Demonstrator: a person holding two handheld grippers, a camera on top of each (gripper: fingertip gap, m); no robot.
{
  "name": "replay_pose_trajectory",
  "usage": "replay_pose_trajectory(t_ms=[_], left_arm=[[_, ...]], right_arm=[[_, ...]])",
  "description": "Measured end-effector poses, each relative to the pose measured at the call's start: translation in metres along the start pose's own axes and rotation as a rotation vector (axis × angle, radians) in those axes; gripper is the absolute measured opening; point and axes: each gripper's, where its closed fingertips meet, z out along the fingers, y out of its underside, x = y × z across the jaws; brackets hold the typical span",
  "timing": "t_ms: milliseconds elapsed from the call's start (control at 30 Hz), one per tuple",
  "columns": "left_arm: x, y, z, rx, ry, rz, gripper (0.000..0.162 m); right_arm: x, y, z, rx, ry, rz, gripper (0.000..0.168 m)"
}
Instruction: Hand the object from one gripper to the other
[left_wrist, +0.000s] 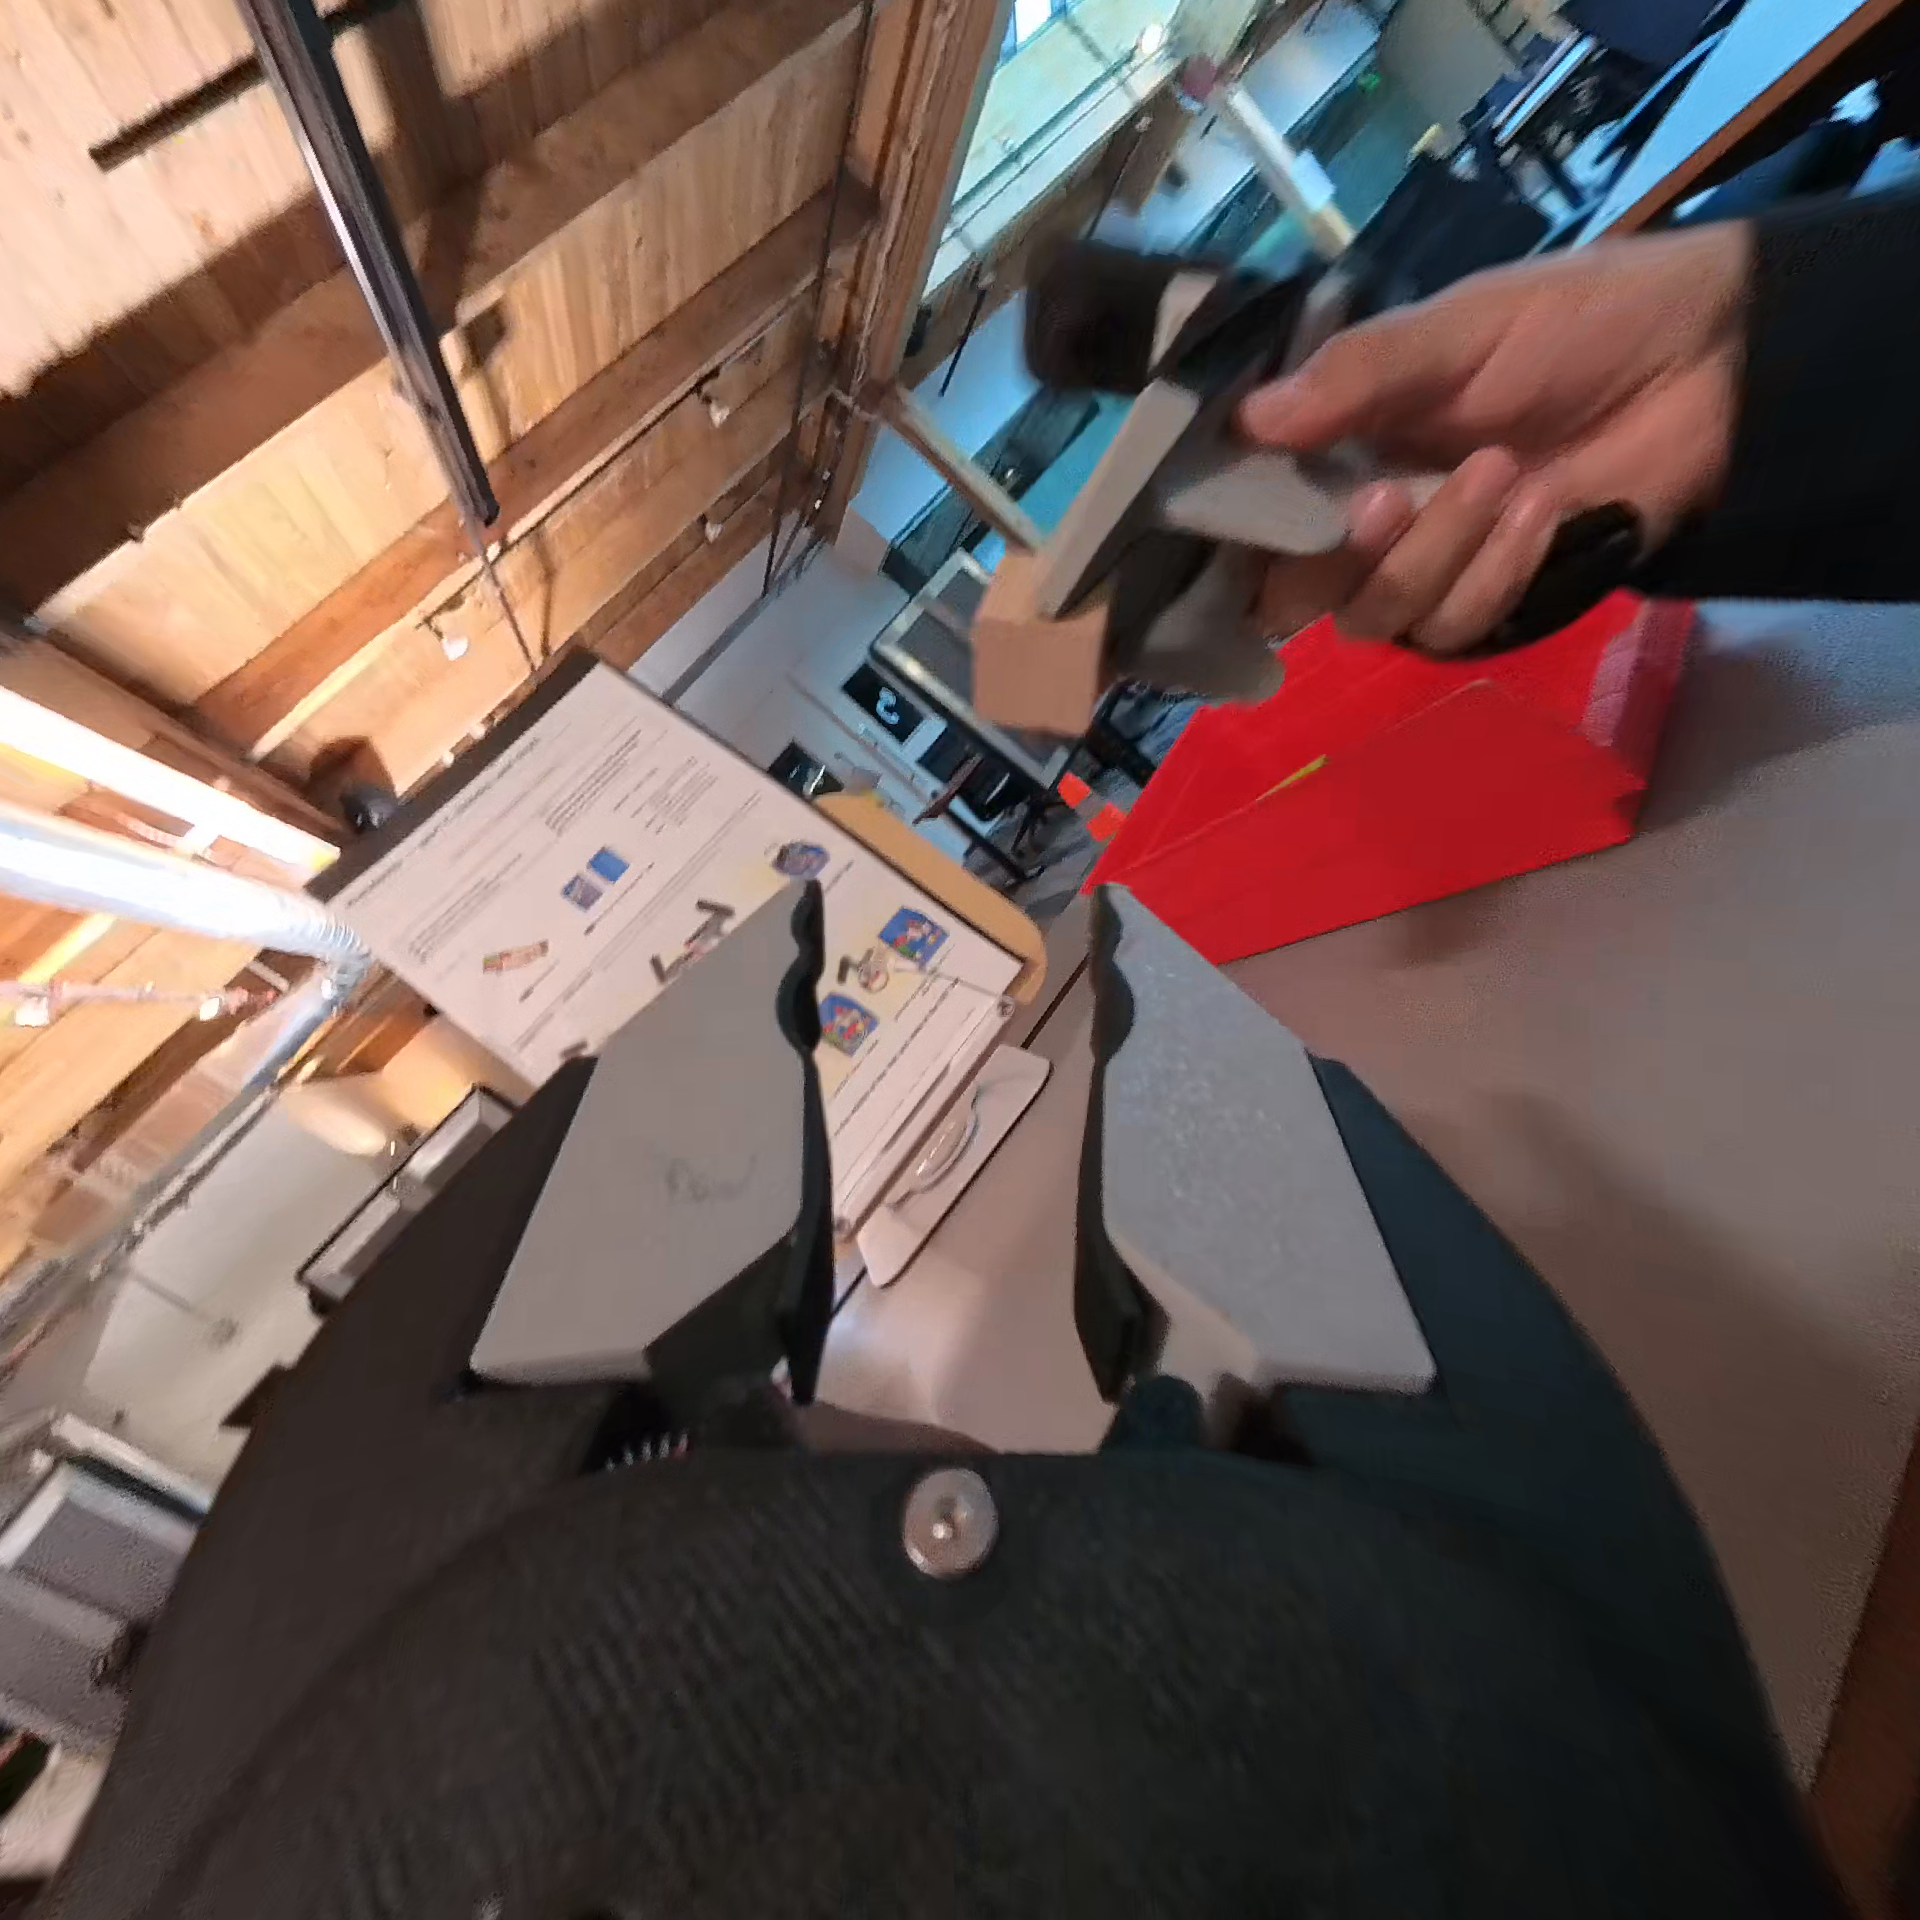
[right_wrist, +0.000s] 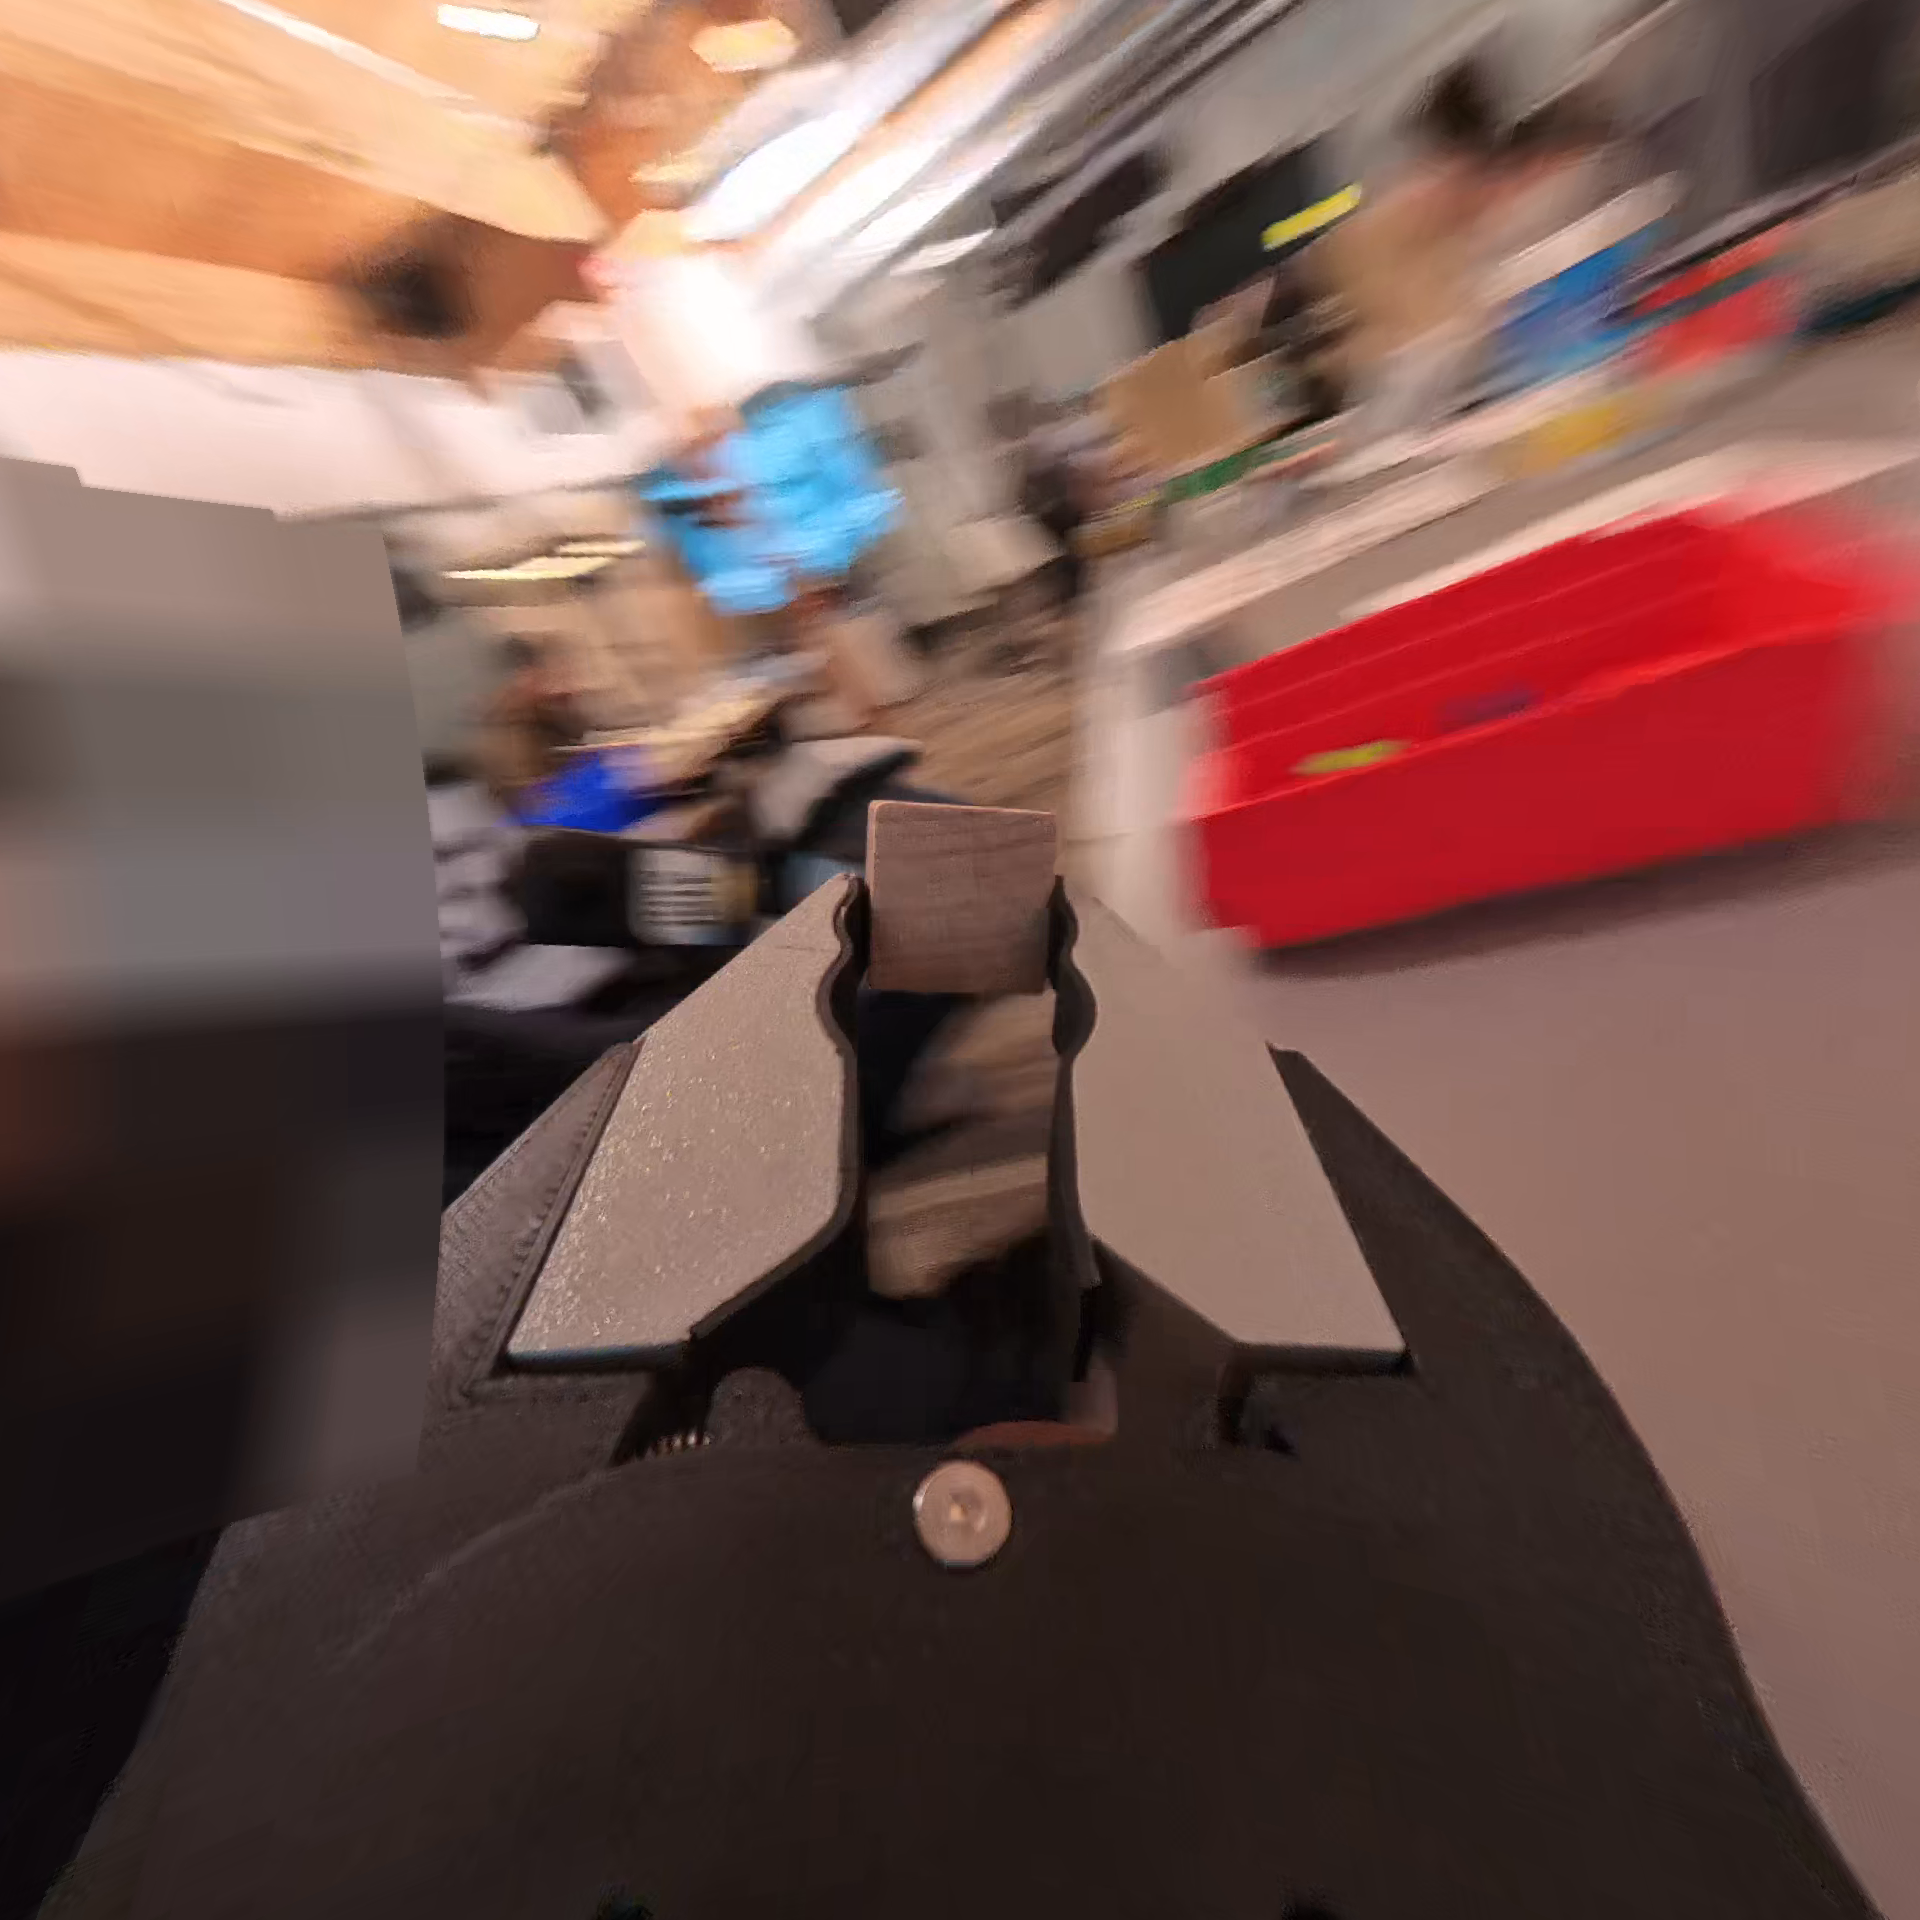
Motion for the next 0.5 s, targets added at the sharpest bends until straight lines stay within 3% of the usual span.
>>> replay_pose_trajectory(t_ms=[133,233,400,500], left_arm=[[-0.020,0.029,0.007,-0.130,-0.057,-0.092,0.046],[-0.025,0.047,0.011,-0.207,-0.073,-0.153,0.045],[-0.023,0.062,0.015,-0.272,-0.069,-0.154,0.044],[-0.019,0.068,0.016,-0.296,-0.060,-0.157,0.043]], right_arm=[[0.071,-0.030,-0.094,0.054,0.631,-0.210,0.032],[0.107,-0.040,-0.177,0.081,1.015,-0.244,0.032],[0.131,-0.037,-0.255,0.107,1.279,-0.203,0.033],[0.139,-0.033,-0.278,0.103,1.361,-0.187,0.032]])
